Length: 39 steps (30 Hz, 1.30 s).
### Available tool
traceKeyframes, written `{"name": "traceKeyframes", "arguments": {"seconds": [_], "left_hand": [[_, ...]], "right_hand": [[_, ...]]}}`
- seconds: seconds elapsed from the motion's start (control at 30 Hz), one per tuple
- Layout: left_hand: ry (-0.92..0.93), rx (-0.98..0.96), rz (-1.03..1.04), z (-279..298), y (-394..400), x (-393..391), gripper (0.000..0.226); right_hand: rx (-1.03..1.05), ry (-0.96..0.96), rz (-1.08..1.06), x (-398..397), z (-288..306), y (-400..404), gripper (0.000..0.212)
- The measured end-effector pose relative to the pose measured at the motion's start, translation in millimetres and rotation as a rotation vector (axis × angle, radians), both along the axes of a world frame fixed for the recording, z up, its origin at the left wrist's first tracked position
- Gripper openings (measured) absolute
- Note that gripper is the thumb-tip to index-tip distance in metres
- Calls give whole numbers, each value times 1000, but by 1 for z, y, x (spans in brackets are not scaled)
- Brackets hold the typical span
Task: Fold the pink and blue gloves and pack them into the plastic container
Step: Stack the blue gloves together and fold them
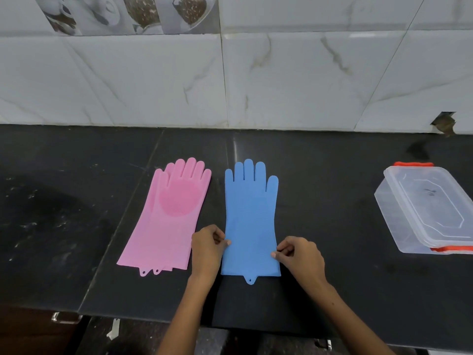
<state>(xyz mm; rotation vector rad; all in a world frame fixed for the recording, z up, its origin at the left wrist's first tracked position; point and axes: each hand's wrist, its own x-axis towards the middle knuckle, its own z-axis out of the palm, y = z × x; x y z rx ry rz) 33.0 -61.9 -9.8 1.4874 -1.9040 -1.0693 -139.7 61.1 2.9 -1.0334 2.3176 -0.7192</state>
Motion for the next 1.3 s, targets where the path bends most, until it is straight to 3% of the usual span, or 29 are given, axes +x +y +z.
{"name": "traceKeyframes", "arguments": {"seconds": [0.07, 0.13, 0.2, 0.27, 0.43, 0.6, 0.9, 1.07, 1.17, 1.3], "left_hand": [[-71, -100, -98, -2, -1, 2, 17], [-204, -250, -239, -3, -9, 4, 34], [-328, -386, -452, -2, -21, 3, 54], [-423, -479, -662, 0, -31, 0, 59], [-420, -417, -858, -7, -48, 6, 49], [-317, -361, -915, -9, -65, 23, 53], [-194, -405, -936, -7, -82, 19, 34], [-112, -488, -848, -14, -75, 21, 23], [-32, -507, -736, -16, -71, 16, 20], [118, -256, -386, -12, -59, -1, 12]], "right_hand": [[-67, 31, 27, -5, 1, -1, 11], [-190, 85, 87, -13, 2, -7, 9], [-308, 132, 206, -23, 2, -17, 23], [-367, 143, 343, -30, 1, -28, 36], [-209, 120, 551, -49, -13, -38, 47], [-174, 18, 576, -60, -17, -39, 39], [-211, -81, 560, -71, -18, -46, 31], [-313, 3, 528, -67, -25, -44, 21], [-362, -11, 446, -62, -24, -46, 19], [-426, -243, 165, -49, -17, -56, 23]]}}
